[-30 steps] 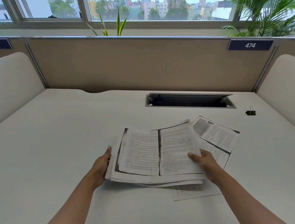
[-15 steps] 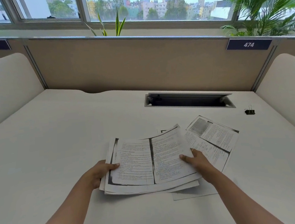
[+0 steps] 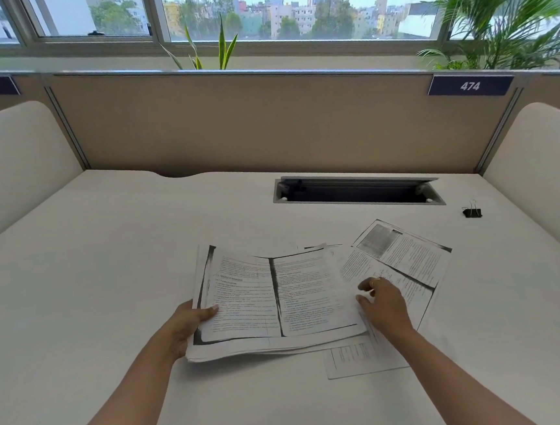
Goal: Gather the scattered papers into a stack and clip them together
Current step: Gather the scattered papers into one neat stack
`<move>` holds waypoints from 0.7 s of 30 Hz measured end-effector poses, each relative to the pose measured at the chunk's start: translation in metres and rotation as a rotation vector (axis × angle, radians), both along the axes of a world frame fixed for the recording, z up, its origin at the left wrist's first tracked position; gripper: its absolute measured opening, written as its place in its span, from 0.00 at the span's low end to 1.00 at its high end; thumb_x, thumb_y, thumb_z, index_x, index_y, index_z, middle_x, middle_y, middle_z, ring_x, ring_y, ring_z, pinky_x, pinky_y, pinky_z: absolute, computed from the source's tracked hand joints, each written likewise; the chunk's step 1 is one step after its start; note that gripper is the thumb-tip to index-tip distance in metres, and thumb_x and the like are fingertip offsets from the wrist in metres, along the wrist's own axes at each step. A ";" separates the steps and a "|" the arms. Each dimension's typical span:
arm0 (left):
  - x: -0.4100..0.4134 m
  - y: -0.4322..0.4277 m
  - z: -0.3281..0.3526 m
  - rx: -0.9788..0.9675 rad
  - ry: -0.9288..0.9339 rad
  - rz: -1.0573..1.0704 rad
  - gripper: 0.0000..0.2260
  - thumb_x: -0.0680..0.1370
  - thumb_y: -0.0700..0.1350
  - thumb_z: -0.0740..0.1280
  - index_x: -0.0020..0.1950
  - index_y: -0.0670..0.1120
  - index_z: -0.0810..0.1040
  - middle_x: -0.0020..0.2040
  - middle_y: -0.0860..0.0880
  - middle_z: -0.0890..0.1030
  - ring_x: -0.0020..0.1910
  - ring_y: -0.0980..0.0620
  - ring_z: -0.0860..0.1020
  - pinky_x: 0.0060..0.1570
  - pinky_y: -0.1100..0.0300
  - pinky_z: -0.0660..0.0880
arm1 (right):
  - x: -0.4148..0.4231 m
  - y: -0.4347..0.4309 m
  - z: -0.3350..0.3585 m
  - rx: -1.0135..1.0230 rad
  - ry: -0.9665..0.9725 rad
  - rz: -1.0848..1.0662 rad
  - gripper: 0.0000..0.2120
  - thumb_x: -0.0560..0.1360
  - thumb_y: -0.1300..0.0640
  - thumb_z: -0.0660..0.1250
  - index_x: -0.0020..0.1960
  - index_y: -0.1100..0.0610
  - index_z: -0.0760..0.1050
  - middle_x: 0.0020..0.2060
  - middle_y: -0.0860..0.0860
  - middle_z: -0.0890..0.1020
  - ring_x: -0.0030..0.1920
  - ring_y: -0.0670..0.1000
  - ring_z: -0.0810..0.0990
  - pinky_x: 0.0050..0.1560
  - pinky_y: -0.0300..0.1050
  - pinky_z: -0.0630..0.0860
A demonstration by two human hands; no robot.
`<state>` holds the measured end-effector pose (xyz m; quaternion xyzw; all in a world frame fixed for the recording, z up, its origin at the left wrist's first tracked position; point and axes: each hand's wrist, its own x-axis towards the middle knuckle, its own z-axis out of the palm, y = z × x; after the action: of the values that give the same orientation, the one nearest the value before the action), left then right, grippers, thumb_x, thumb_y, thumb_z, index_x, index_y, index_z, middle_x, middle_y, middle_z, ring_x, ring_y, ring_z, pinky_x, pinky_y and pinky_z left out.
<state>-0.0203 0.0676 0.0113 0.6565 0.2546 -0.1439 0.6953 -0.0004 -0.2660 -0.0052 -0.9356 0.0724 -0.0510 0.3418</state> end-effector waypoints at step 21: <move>-0.001 0.015 -0.009 0.008 0.013 0.074 0.16 0.76 0.34 0.64 0.63 0.35 0.71 0.50 0.37 0.79 0.44 0.39 0.79 0.43 0.46 0.78 | -0.007 -0.004 0.011 -0.388 0.237 0.083 0.33 0.75 0.42 0.60 0.73 0.58 0.58 0.71 0.52 0.66 0.71 0.52 0.64 0.67 0.45 0.62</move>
<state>-0.0216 0.0822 0.0020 0.6483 0.2838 -0.1214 0.6960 -0.0077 -0.2700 0.0060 -0.9854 0.0622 0.0606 0.1464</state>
